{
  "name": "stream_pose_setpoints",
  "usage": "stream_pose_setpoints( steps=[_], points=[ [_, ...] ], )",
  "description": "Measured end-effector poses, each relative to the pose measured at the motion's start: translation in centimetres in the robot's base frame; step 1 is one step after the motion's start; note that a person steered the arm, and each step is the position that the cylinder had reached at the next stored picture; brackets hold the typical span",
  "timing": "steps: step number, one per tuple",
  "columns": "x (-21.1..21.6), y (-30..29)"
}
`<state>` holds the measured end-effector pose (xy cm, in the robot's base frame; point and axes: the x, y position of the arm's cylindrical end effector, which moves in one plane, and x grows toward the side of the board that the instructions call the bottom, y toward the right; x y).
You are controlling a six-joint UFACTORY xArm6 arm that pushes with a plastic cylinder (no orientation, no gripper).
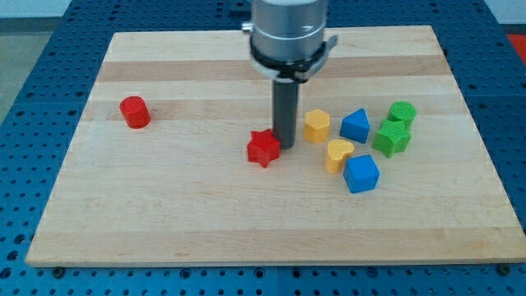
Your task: Push the red star towards the red circle
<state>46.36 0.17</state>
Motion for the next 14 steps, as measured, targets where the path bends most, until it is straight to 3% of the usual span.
stream_pose_setpoints(
  steps=[2, 4, 6, 9, 11, 12, 13, 14],
  points=[
    [8.1, -3.6],
    [8.2, -1.1],
    [4.5, -5.2],
    [-2.7, -21.0],
    [-3.1, -22.7],
    [-1.4, -22.7],
    [5.1, -22.1],
    [6.3, -22.0]
  ],
)
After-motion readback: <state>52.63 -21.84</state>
